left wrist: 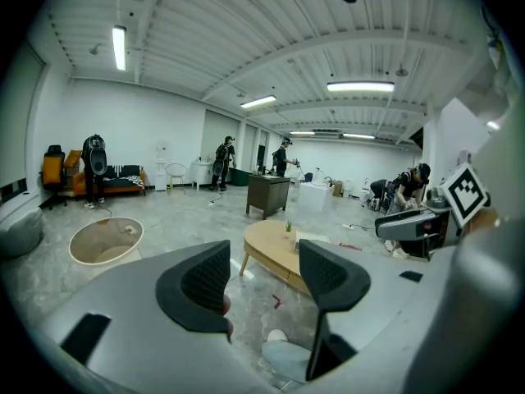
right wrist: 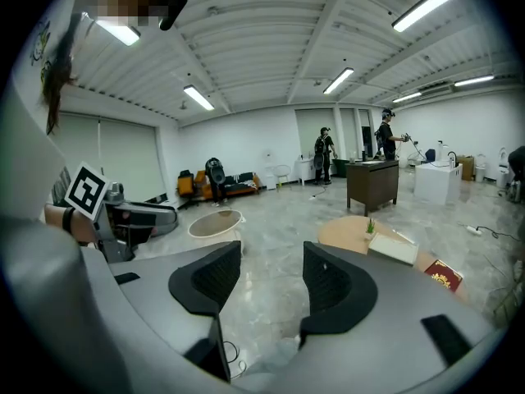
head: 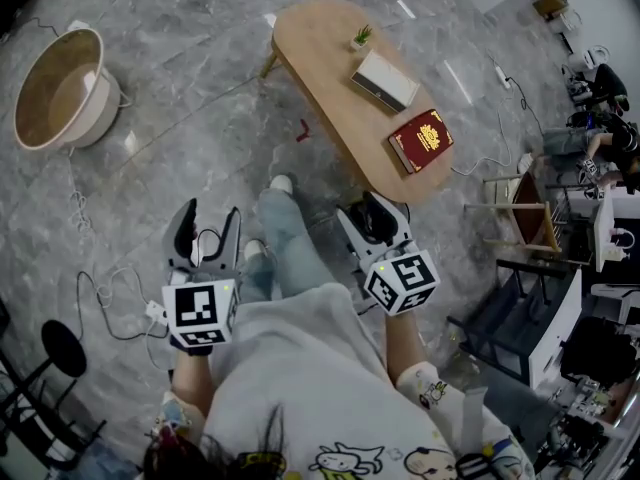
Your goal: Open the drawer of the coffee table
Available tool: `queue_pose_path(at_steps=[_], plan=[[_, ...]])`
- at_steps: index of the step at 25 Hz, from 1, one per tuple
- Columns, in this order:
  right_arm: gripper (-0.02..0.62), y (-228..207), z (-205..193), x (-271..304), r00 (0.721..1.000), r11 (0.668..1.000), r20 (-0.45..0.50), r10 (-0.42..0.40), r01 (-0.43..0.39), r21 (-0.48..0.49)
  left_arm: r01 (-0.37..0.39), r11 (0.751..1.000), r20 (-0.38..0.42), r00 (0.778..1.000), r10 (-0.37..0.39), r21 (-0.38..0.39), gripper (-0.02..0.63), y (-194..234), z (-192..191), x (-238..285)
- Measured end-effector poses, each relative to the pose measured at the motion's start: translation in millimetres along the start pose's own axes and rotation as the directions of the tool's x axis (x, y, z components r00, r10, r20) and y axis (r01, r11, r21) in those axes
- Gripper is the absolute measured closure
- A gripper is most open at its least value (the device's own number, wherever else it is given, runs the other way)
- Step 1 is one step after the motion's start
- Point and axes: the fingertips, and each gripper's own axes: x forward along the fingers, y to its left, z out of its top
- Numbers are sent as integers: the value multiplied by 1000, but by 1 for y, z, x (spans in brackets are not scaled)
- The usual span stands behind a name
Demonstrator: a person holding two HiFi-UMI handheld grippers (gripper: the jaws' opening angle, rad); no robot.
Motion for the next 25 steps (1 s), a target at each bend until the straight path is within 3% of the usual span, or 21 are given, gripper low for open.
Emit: queue_pose_path(at_steps=[6, 12, 20, 25], plan=[[391, -25, 4, 26, 1000, 1000, 10, -10, 10, 28, 10, 1000, -4, 1000, -10, 20, 367, 6, 12, 38], [391, -78, 22, 72, 998, 995, 22, -55, 53, 80, 64, 996, -20, 998, -63, 69, 367, 6, 45, 115], [391, -168, 71, 109, 984, 978, 46, -171, 164, 129, 180, 975, -28, 984, -178, 130, 367, -10, 115, 231], [391, -211, 82, 112, 966, 957, 51, -255, 244, 159, 249, 954, -34, 968, -247, 167, 367, -29, 139, 280]])
